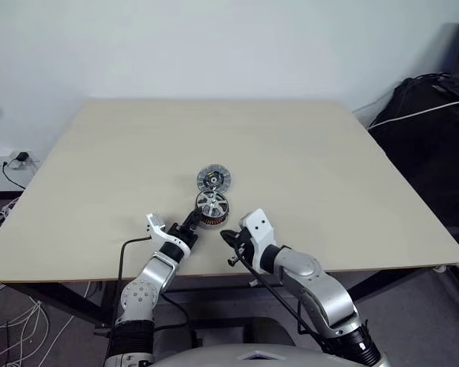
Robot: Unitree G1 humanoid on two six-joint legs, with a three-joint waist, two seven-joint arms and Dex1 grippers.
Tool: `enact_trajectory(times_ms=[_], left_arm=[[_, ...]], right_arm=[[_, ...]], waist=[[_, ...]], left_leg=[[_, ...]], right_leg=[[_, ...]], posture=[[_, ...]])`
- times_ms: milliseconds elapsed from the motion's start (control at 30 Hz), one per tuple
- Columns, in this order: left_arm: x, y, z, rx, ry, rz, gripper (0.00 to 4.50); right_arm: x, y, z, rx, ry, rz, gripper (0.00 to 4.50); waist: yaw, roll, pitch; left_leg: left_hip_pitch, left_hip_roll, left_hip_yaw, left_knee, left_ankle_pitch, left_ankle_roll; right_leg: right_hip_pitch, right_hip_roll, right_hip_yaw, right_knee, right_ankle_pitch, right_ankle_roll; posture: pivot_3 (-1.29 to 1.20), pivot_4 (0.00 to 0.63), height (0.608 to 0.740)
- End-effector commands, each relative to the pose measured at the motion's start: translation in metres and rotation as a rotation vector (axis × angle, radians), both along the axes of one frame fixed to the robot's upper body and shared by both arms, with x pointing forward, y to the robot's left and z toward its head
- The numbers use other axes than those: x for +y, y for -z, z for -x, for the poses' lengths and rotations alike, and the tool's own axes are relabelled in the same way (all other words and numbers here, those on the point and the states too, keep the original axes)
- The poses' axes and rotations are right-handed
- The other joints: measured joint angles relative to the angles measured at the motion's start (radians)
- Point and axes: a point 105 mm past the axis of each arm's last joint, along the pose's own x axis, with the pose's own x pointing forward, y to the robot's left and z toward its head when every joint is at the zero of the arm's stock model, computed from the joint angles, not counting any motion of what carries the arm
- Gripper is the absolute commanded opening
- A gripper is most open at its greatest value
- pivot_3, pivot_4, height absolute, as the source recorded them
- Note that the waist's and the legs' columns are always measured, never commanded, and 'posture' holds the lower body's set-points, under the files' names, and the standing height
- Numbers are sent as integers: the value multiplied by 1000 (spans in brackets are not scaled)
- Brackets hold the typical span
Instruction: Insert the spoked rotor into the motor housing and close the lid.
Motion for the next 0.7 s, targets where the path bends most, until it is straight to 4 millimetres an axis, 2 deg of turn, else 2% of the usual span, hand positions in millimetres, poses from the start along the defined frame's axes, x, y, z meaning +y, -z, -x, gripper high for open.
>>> enact_trajectory(times_ms=[33, 567, 700], left_arm=[[-24, -16, -8, -52, 21, 81, 374], [-29, -15, -13, -50, 35, 74, 374], [-28, -16, -13, -53, 33, 71, 1646]], right_arm=[[2, -15, -3, -55, -3, -28, 0], [1, -15, -4, -60, 4, -26, 0], [1, -16, -4, -62, 5, -26, 0]], waist=[[0, 0, 0], [0, 0, 0], [0, 0, 0]], left_leg=[[0, 0, 0, 0, 0, 0], [0, 0, 0, 0, 0, 0], [0, 0, 0, 0, 0, 0]], right_leg=[[0, 0, 0, 0, 0, 0], [0, 0, 0, 0, 0, 0], [0, 0, 0, 0, 0, 0]], posture=[[0, 0, 740], [0, 0, 740], [0, 0, 740]])
